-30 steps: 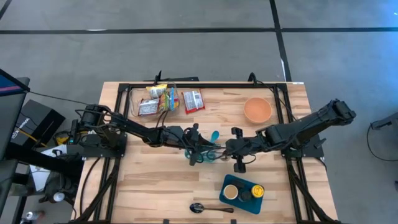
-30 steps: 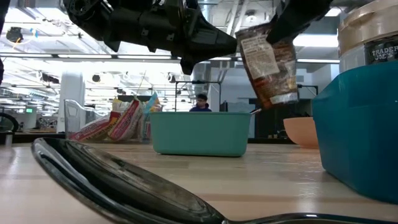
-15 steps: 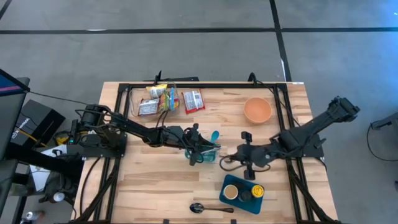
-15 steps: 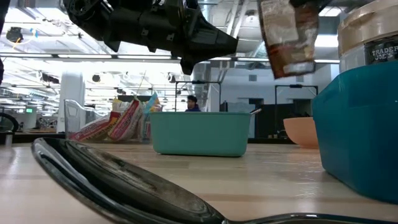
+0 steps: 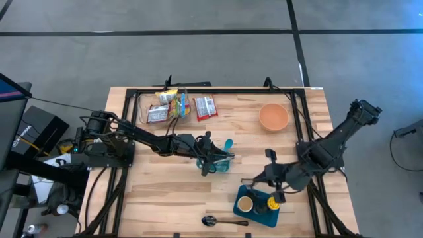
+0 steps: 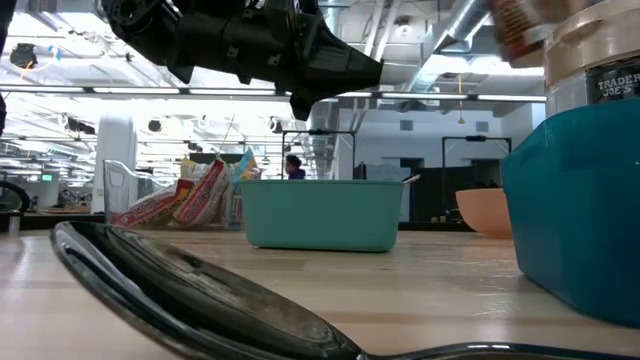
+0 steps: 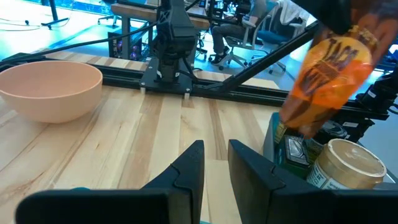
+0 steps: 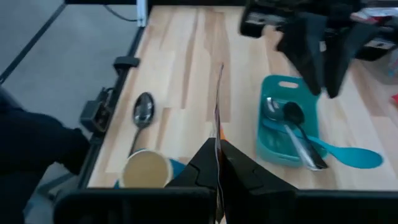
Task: Pick & Place Food Item
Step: Put the orange seasoning pack into the blue bin
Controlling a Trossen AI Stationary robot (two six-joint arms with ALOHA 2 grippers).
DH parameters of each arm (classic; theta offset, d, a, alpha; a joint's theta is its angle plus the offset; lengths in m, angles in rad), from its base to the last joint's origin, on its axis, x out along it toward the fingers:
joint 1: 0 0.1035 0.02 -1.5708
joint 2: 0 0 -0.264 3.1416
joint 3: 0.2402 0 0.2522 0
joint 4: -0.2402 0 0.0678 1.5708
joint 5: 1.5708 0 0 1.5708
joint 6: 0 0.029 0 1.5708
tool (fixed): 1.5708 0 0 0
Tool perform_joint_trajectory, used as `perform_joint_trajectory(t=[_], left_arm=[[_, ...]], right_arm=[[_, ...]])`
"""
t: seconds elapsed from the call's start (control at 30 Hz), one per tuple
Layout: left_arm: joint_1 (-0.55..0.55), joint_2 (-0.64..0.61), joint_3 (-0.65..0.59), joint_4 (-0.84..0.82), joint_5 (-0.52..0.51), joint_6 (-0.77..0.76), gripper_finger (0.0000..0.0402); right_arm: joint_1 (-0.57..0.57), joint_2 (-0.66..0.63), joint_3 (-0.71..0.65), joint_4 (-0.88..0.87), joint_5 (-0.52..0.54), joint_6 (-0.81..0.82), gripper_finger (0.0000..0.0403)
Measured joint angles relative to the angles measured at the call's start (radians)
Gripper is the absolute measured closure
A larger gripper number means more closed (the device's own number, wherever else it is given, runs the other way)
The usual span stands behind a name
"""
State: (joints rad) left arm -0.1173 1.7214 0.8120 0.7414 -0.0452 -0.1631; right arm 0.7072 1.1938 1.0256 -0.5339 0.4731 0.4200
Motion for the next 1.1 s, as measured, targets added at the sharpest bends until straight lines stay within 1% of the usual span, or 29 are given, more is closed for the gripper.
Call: perform_joint_trajectory(t=[0.57,0.73,0.93,1.1], left_arm=[[0.000,0.000,0.000,0.000,0.000,0.000,0.0334],[0.000,0.000,0.000,0.000,0.000,0.000,0.0334],[0.000,0.000,0.000,0.000,0.000,0.000,0.0334],[0.000,0.000,0.000,0.000,0.000,0.000,0.0334]], right_arm=[[0.244,0.001,0.000,0.085,0.000,0.058,0.0403],[0.308,0.003,0.000,0.106,0.001,0.138,0.0403],[0.383,0.005,0.000,0.098,0.069,0.231,0.0403],[0.443,0.007,0.000,0.093,0.143,0.270,0.0403]])
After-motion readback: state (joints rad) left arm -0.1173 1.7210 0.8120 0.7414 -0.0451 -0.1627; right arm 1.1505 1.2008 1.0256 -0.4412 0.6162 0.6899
